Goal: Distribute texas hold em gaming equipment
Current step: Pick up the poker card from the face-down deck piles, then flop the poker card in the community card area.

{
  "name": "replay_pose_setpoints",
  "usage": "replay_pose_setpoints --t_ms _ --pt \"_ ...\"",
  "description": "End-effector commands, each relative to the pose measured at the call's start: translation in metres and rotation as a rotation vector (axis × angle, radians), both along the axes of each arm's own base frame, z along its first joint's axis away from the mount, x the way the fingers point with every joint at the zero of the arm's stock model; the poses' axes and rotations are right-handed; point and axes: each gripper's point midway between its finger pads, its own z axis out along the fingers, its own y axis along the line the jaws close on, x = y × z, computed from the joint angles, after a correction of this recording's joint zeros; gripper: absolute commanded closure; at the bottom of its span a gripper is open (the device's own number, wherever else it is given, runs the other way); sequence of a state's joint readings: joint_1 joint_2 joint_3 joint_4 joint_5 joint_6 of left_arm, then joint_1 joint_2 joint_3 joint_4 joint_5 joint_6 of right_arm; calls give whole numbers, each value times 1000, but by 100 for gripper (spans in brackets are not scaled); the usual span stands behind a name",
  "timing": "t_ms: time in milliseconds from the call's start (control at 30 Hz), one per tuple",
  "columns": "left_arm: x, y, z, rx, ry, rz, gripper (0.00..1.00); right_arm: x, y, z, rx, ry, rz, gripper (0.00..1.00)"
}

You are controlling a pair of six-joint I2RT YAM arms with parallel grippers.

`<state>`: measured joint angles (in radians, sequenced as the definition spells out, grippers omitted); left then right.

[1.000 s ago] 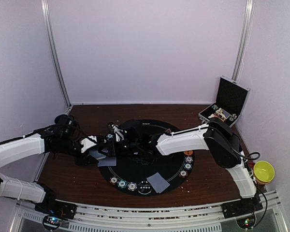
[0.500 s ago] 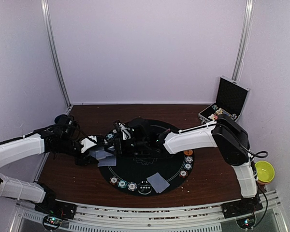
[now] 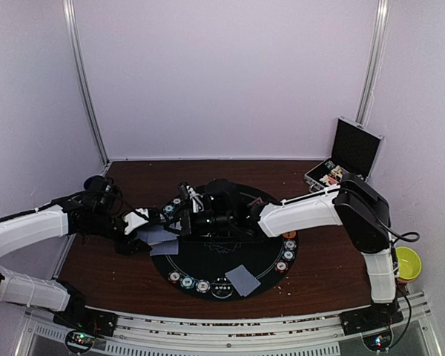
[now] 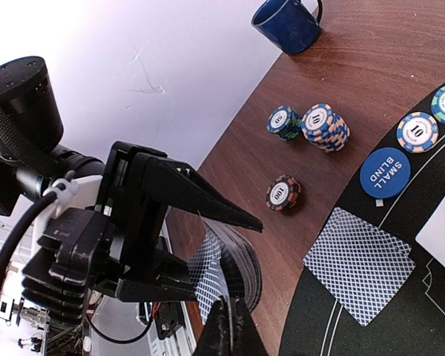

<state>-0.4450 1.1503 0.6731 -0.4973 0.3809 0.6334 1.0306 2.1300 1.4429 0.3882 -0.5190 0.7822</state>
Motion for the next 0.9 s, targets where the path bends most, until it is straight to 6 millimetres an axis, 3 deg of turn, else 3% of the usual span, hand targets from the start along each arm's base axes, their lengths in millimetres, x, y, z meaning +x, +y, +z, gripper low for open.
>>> replay_pose_setpoints --t_ms 0,200,433,533,700,867 --pt "2 -7 8 -36 -28 -19 47 0 -11 37 57 -39 -9 100" --pt "2 -7 8 -37 -28 -19 47 11 -38 45 -63 -145 -80 100" --pt "2 -7 7 -36 -26 -20 47 64 -123 57 -572 -513 -340 100" --pt "2 -7 8 -40 -28 -22 47 75 -152 62 -777 -632 -367 100" --pt "2 -7 11 -44 -36 -22 47 88 -190 48 -1167 -859 -381 100" --pt "1 -7 12 -46 -41 -22 47 90 -199 4 -1475 -976 -283 100"
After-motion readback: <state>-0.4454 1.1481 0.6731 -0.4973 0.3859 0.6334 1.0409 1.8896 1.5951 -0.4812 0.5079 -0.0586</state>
